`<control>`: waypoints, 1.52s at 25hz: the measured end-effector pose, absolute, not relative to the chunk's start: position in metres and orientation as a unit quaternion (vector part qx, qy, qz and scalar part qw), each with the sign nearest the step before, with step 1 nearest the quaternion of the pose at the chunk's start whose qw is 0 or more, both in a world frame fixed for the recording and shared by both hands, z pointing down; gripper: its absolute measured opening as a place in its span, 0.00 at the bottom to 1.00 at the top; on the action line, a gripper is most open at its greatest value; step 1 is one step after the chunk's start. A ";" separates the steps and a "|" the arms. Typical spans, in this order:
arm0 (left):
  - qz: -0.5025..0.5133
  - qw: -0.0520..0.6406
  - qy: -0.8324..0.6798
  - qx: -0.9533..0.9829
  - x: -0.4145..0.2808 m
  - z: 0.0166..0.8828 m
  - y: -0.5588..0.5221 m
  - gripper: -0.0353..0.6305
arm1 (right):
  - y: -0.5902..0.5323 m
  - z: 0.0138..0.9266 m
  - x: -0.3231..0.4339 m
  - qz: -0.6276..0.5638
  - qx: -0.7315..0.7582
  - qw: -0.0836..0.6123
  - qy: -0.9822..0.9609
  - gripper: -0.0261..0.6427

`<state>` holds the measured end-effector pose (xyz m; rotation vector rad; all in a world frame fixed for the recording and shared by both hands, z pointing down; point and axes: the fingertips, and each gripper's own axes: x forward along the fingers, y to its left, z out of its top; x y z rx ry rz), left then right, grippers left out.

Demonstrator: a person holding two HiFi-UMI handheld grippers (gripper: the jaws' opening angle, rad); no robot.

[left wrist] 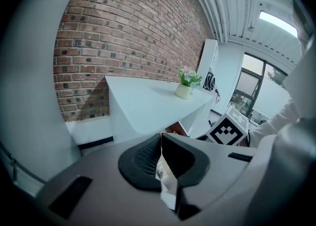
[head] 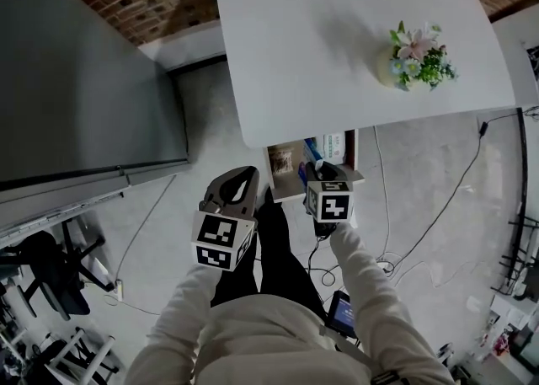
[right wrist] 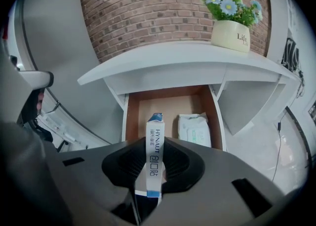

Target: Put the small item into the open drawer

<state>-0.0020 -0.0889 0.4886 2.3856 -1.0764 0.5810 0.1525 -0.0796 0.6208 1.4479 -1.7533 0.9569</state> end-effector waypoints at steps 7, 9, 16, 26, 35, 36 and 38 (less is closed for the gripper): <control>0.220 0.233 -0.402 0.858 -0.006 0.501 -0.094 0.08 | -0.095 0.650 0.149 0.377 0.529 0.356 -0.672 0.19; 0.220 0.238 -0.406 0.854 -0.006 0.505 -0.094 0.08 | -0.100 0.657 0.148 0.375 0.524 0.361 -0.674 0.19; 0.221 0.258 -0.420 0.842 -0.010 0.515 -0.096 0.08 | -0.106 0.681 0.147 0.388 0.511 0.385 -0.664 0.19; 0.223 0.257 -0.426 0.838 -0.011 0.522 -0.103 0.08 | -0.111 0.715 0.156 0.373 0.496 0.437 -0.651 0.19; 0.229 0.263 -0.425 0.835 -0.011 0.529 -0.100 0.08 | -0.120 0.734 0.155 0.369 0.489 0.450 -0.650 0.19; 0.229 0.264 -0.425 0.835 -0.011 0.530 -0.101 0.08 | -0.121 0.735 0.155 0.369 0.488 0.451 -0.650 0.19; 0.228 0.266 -0.426 0.834 -0.012 0.532 -0.101 0.08 | -0.122 0.738 0.156 0.371 0.488 0.455 -0.646 0.19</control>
